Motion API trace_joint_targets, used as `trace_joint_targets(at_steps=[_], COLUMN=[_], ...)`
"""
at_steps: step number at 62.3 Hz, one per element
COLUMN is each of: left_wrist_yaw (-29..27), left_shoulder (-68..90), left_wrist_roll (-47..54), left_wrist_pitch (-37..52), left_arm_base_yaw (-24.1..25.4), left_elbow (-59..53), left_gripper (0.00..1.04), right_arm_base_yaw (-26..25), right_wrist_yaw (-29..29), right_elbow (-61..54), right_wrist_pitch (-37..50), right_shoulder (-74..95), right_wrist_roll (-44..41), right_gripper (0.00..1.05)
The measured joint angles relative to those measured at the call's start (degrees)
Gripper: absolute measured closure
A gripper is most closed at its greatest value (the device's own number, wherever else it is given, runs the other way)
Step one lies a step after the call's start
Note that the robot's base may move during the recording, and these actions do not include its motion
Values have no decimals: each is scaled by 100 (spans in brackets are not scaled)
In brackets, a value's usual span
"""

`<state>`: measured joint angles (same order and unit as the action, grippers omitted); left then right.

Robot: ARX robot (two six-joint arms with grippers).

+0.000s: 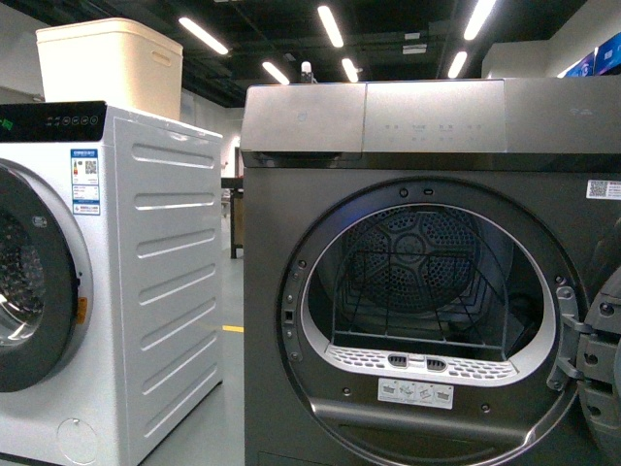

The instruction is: Move hamper under clothes hanger

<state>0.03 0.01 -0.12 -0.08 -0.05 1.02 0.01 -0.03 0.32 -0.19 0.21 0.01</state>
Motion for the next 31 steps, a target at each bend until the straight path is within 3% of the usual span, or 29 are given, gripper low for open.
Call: trace_joint_targets(at_steps=[14, 17, 19, 22, 27, 31], left_wrist_yaw=[-2, -833, -1355, -1585, -1425, -1281], left_shoulder=[-2, 315, 876, 1683, 3331, 4516], left_wrist_roll=[0, -260, -358, -396, -437, -433], left_wrist_pitch=[0, -439, -474, -129, 916, 1449], left_arm_base_yaw=[0, -223, -278, -87, 332, 365], left_elbow=[0, 184, 382, 662, 1506, 2144], left_gripper=[7, 7, 7, 7, 7, 7], right_arm_base_yaw=[0, 0, 42, -127, -645, -861], right_wrist_yaw=[-4, 0, 321, 435, -44, -483], right_elbow=[0, 0, 35, 197, 704, 1364], right_wrist_pitch=[0, 0, -9, 525, 1895, 2903], right_shoulder=[0, 2, 142, 922, 2647, 4282], right_wrist_roll=[0, 2, 107, 232, 313, 328], right_gripper=[8, 8, 8, 8, 8, 8])
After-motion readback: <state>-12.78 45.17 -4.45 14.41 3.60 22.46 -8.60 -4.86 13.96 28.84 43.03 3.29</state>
